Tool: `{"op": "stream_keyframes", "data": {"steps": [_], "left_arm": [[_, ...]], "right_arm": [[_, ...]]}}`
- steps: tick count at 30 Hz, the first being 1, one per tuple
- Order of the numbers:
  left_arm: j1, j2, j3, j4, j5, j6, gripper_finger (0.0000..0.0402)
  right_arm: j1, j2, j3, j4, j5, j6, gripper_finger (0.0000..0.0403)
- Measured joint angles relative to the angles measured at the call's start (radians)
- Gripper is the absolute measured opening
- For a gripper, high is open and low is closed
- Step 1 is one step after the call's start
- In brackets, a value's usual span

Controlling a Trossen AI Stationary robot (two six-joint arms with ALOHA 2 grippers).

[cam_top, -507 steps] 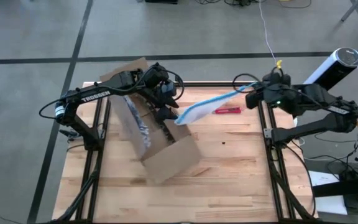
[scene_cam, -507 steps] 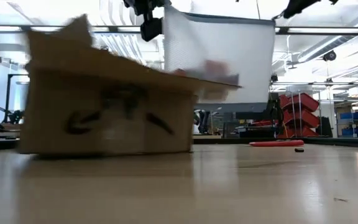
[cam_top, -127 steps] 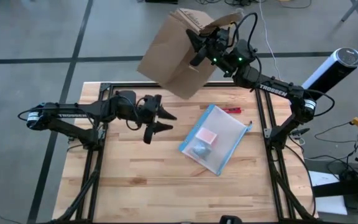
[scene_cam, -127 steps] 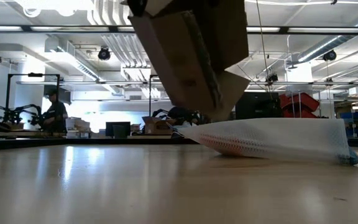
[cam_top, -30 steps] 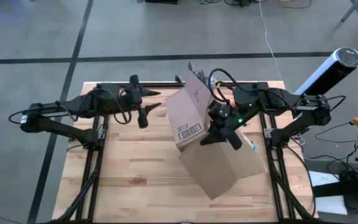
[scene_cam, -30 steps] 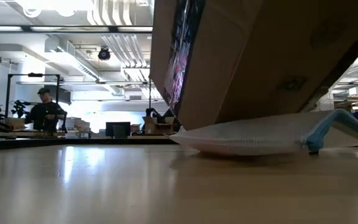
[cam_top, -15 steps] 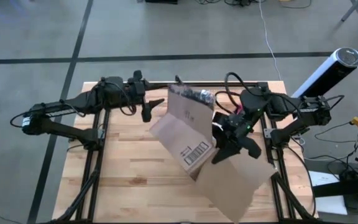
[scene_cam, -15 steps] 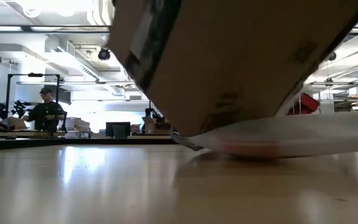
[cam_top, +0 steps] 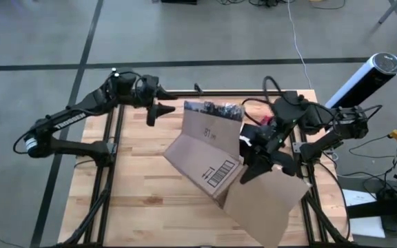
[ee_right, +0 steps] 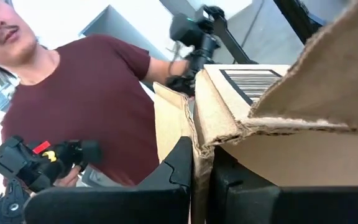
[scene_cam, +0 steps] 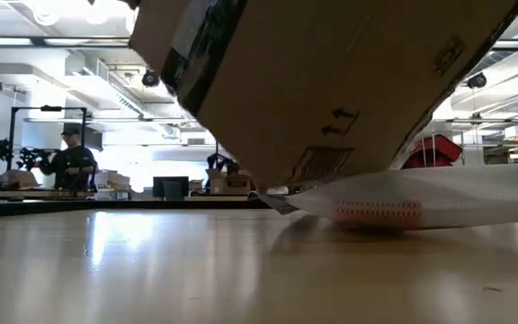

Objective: Unpack boxes
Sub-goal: Break down the box using the red cutter

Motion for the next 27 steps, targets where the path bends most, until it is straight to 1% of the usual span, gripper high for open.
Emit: {"op": "stream_keyframes", "data": {"steps": [5, 10, 13, 15, 19, 23, 27], "left_arm": [[0.074, 0.043, -0.077, 0.028, 0.152, -0.032, 0.0216], [0.088, 0.12, -0.138, 0.205, 0.325, -0.121, 0.0208], [0.088, 0.181, -0.16, 0.329, 0.439, -0.201, 0.0208], [0.088, 0.221, -0.171, 0.401, 0.497, -0.251, 0.021], [0.085, 0.297, -0.172, 0.509, 0.599, -0.327, 0.0208], [0.069, 0.344, -0.172, 0.661, 0.695, -0.447, 0.0199], [0.046, 0.349, -0.172, 0.796, 0.74, -0.539, 0.0189]], "right_arm": [[0.0, -0.009, 0.001, 0.087, -0.012, -0.002, 0.0], [0.0, -0.02, 0.001, 0.109, -0.01, 0.005, 0.0], [0.0, -0.023, 0.001, 0.131, -0.005, 0.011, 0.0], [0.0, -0.024, 0.001, 0.142, -0.001, 0.015, 0.0], [0.0, -0.027, 0.001, 0.161, 0.014, 0.022, 0.0], [-0.006, -0.03, 0.001, 0.167, 0.026, 0.021, 0.0], [-0.016, -0.031, 0.001, 0.161, 0.053, 0.005, 0.0]]}}
